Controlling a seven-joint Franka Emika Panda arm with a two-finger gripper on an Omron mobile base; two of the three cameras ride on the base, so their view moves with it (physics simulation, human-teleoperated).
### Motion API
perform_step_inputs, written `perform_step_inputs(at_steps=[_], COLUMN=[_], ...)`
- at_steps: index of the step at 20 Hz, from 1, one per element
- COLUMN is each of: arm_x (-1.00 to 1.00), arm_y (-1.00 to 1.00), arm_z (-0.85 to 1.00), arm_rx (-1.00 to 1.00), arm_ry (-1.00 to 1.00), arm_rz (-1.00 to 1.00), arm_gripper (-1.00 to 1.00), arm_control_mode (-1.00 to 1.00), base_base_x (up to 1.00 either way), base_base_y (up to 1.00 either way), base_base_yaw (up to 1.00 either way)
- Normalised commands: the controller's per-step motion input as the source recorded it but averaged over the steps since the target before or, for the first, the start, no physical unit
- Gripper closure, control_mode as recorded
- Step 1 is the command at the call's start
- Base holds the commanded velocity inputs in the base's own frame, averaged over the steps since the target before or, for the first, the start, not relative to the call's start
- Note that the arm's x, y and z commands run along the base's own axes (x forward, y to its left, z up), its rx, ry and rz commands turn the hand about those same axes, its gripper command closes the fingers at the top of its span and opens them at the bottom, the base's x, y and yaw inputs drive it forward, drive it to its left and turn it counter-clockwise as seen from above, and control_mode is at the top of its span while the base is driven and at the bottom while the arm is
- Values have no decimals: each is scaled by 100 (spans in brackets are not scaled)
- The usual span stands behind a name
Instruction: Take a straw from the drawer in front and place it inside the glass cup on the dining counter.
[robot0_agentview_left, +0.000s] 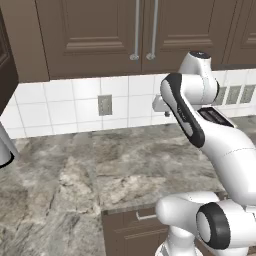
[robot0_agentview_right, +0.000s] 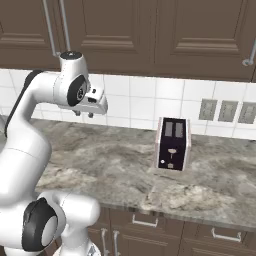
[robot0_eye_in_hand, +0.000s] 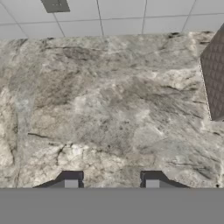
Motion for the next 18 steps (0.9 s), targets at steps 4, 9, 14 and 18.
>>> perform_step_inputs(at_steps=[4, 9, 14, 18], arm_x=[-1, 0, 0, 0], arm_y=[0, 0, 0, 0], arm_z=[0, 0, 0, 0], arm_rx=[0, 0, 0, 0], arm_ry=[0, 0, 0, 0], arm_rz=[0, 0, 0, 0], arm_gripper=[-100, -100, -100, -100], arm_control_mode=[100, 100, 100, 100], base_base_x=[-12, -78, -19, 0], base_base_y=[0, -48, -62, -41], base_base_yaw=[-1, -6, 16, 44])
